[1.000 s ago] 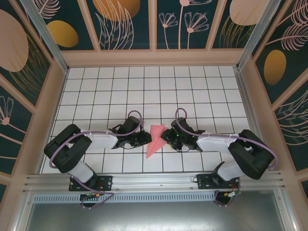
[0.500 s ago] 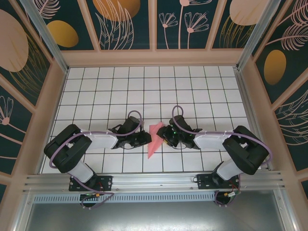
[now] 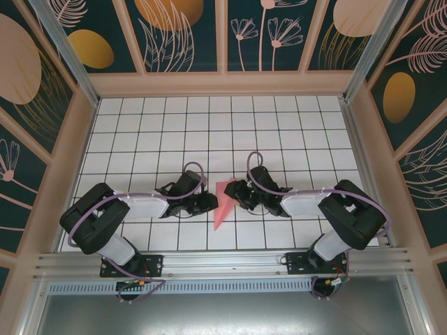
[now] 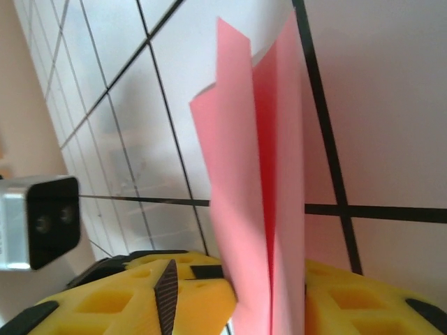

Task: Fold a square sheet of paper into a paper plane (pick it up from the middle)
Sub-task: Turn over the paper at the center of the table.

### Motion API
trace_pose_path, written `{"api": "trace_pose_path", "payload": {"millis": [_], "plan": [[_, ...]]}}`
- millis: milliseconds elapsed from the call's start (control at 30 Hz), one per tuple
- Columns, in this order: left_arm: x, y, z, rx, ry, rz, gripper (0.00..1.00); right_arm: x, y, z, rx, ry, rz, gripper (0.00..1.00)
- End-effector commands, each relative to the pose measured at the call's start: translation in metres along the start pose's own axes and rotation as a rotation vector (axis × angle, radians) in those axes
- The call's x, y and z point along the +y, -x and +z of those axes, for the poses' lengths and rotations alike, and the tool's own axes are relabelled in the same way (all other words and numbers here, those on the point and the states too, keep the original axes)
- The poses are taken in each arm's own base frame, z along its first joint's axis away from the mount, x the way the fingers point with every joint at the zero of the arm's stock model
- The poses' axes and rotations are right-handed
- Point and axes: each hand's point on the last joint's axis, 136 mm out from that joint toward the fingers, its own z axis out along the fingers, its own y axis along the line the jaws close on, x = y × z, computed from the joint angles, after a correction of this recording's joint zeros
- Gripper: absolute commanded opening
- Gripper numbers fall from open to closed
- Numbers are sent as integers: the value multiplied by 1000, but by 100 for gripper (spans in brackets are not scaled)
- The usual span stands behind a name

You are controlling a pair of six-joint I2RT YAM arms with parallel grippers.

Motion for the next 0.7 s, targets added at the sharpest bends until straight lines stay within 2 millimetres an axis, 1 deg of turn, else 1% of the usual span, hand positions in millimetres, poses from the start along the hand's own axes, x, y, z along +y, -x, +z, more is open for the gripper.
{"api": "trace_pose_path", "payload": {"millis": [0, 100, 167, 267, 333, 400, 433, 500, 533, 633, 667], "plan": [[4, -1, -4, -11, 13, -14, 24, 14, 2, 9, 8, 20, -81, 44], [-1, 1, -4, -15, -3, -11, 24, 15, 2, 14, 13, 7, -108, 38], [-5, 1, -6, -18, -20, -6, 25, 19, 0, 17, 19, 21, -136, 34], [-13, 4, -12, -37, -47, 8, 27, 16, 2, 21, 19, -11, -160, 24], [-16, 10, -21, -77, -47, 16, 28, 18, 3, 21, 21, -29, -192, 16], [-16, 16, -31, -133, -33, 14, 29, 25, 6, 18, 18, -37, -241, 10], [-15, 20, -37, -162, -26, 11, 30, 29, 9, 16, 9, -50, -264, 10], [-13, 26, -52, -232, -15, -4, 33, 30, 18, 6, -23, -126, -312, 6], [-11, 28, -59, -262, -8, -8, 35, 32, 23, 1, -39, -164, -337, 6], [2, 34, -80, -361, 37, -23, 39, 34, 41, -21, -101, -326, -430, 7], [6, 36, -88, -397, 53, -31, 41, 32, 49, -32, -130, -417, -459, 7]]}}
